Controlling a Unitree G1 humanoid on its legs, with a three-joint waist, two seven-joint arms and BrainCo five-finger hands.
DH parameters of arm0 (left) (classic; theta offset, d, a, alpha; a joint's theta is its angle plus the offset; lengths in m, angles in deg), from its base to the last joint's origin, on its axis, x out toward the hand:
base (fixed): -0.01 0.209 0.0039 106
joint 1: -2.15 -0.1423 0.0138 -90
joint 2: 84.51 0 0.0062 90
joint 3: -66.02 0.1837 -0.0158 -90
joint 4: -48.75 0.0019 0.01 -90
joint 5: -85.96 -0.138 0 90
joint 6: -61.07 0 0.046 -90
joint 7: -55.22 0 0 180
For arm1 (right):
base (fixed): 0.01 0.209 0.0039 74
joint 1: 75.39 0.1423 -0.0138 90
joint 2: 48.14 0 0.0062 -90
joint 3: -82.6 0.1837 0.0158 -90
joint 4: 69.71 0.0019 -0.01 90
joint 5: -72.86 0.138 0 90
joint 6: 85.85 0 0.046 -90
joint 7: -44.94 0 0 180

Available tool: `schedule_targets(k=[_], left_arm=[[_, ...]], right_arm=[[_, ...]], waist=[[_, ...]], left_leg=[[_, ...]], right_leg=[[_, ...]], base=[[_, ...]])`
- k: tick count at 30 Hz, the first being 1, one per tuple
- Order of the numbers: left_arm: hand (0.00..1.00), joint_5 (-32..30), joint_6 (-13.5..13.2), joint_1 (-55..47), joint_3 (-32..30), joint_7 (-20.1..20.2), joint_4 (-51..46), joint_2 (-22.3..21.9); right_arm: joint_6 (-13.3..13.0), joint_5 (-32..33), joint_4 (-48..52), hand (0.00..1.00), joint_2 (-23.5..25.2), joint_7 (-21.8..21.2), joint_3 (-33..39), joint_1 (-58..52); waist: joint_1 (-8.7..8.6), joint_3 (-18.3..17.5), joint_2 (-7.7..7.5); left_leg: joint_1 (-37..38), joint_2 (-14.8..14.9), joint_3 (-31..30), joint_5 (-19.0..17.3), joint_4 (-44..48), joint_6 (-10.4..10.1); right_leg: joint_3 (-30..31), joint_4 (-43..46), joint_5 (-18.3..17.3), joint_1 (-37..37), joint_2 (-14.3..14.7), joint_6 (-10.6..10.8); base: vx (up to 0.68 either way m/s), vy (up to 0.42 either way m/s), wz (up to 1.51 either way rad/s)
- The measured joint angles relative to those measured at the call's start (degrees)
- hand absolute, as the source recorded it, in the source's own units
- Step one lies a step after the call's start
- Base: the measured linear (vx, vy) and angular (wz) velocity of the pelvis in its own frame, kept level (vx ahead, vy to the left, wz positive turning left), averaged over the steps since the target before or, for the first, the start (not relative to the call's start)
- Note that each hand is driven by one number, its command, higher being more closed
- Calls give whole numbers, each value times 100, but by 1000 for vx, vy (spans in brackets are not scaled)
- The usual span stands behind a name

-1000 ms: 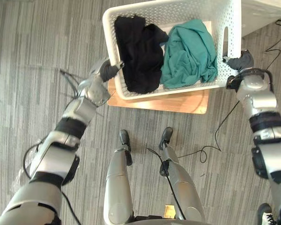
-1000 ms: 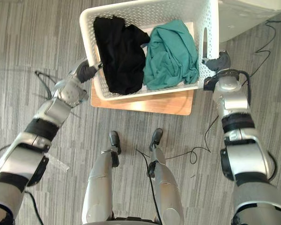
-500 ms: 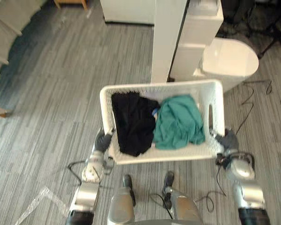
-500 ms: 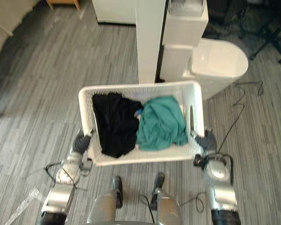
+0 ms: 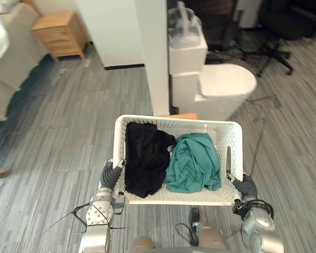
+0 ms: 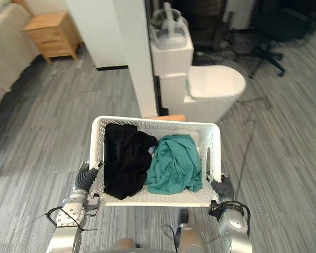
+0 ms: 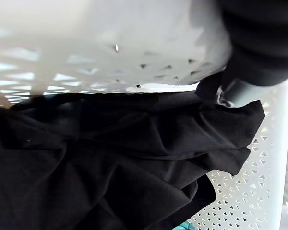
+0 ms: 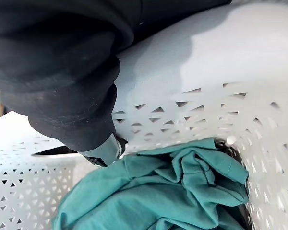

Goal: Pick up the laundry basket with both hands and put the clothes into the washing machine.

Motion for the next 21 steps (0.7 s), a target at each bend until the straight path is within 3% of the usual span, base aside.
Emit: schedule_targets(k=[1, 2, 3, 4, 5, 8, 9, 11, 12, 13, 14, 15, 16, 19, 21], left_arm=[[100, -3, 15, 11, 3, 0, 73, 44], [100, -6, 38, 17, 7, 0, 105, 87], [100, -8, 41, 34, -13, -2, 125, 33], [100, -14, 58, 100, -29, -5, 228, 42], [100, -14, 76, 77, -37, -4, 273, 39], [100, -14, 89, -28, -158, -4, 256, 29], [100, -13, 89, -51, -201, -4, 233, 29], [100, 11, 125, -179, -472, -4, 58, -12], [100, 15, 125, -213, -546, -6, 27, -25], [100, 29, 123, -260, -709, -24, -25, -38], [100, 34, 124, -257, -776, -31, -24, -48], [100, 74, 133, -262, -845, -60, -21, -106], [100, 74, 161, -283, -822, -64, -20, -277], [100, 81, 205, -436, -740, -65, -20, -530], [100, 137, 210, -561, -685, -86, -22, -573]], right_arm=[[1, -3, 58, 100, 43, 1, -5, -122], [-9, -2, 87, 100, 9, 2, -56, -165], [-2, -4, 73, 100, -13, 4, -67, -117], [32, -18, 48, 100, -34, 15, -71, -75], [61, -39, -1, 100, -38, 17, -97, -77], [69, -39, -263, 100, -37, 18, -163, 57], [68, -39, -334, 100, -39, 18, -186, 134], [66, -73, -752, 100, -79, 22, -402, 512], [57, -104, -837, 100, -78, 24, -459, 603], [57, -159, -940, 100, -77, 31, -585, 786], [56, -166, -972, 100, -82, 32, -639, 866], [57, -199, -1070, 100, -137, 41, -693, 1014], [59, -214, -1081, 100, -255, 51, -767, 1082], [71, -214, -1081, 100, -480, 51, -793, 1044], [71, -213, -1070, 100, -591, 51, -829, 963]], waist=[[-24, 12, -116], [-7, 17, -155], [47, 78, -55], [66, 213, 13], [61, 231, 59], [195, 186, 14], [257, 157, -30], [555, -68, -180], [636, -162, -237], [765, -263, -358], [803, -322, -395], [890, -430, -366], [995, -505, -277], [850, -578, -156], [666, -539, -79]], left_leg=[[2, -196, 139, 72, 41, 78], [-183, -224, 425, 132, 168, 289], [-241, -149, 632, 153, 207, 350], [-228, -72, 863, 219, 246, 465], [-216, -28, 986, 292, 223, 541], [-194, 143, 1534, 651, 44, 555], [-215, 161, 1651, 720, 6, 547], [-441, 407, 2218, 941, -31, 410], [-521, 482, 2391, 1000, -32, 363], [-672, 640, 2692, 1106, 39, 225], [-815, 770, 2800, 1149, 146, 153], [-1011, 994, 2970, 1328, 163, 52], [-1008, 1219, 3200, 1573, -60, -44], [-651, 1698, 3595, 2070, -448, -110], [-230, 2040, 3519, 2281, -397, 145]], right_leg=[[168, -158, 261, 3, -81, 109], [303, -647, 977, 4, -55, 584], [184, -617, 1077, -35, -95, 594], [-329, 770, 172, -231, -214, -78], [-615, 1724, -501, -273, -349, -273], [-1301, 3410, -1587, 447, -984, -233], [-1395, 3494, -1710, 643, -1160, -236], [-1643, 3351, -1826, 1277, -1842, -199], [-1669, 3220, -1794, 1387, -2015, -180], [-1637, 2701, -1476, 1598, -2225, -86], [-1569, 2255, -1390, 1689, -2210, 162], [-1525, 1655, -1660, 1605, -1859, 718], [-1493, 1148, -1779, 1536, -1550, 939], [-1224, 611, -1822, 1547, -929, 991], [-890, 1301, -1910, 1257, -729, 918]], base=[[-505, 257, -93], [-471, 196, -94], [-572, 213, -111], [-356, 125, -94], [-381, 124, -87], [-287, 10, -91], [-236, -121, -111], [-254, -206, -138], [-303, -406, -153], [-197, -312, -120], [-305, -546, -140], [-242, -475, -139], [-268, -564, -134], [-95, -361, -118], [-63, -364, -131]])
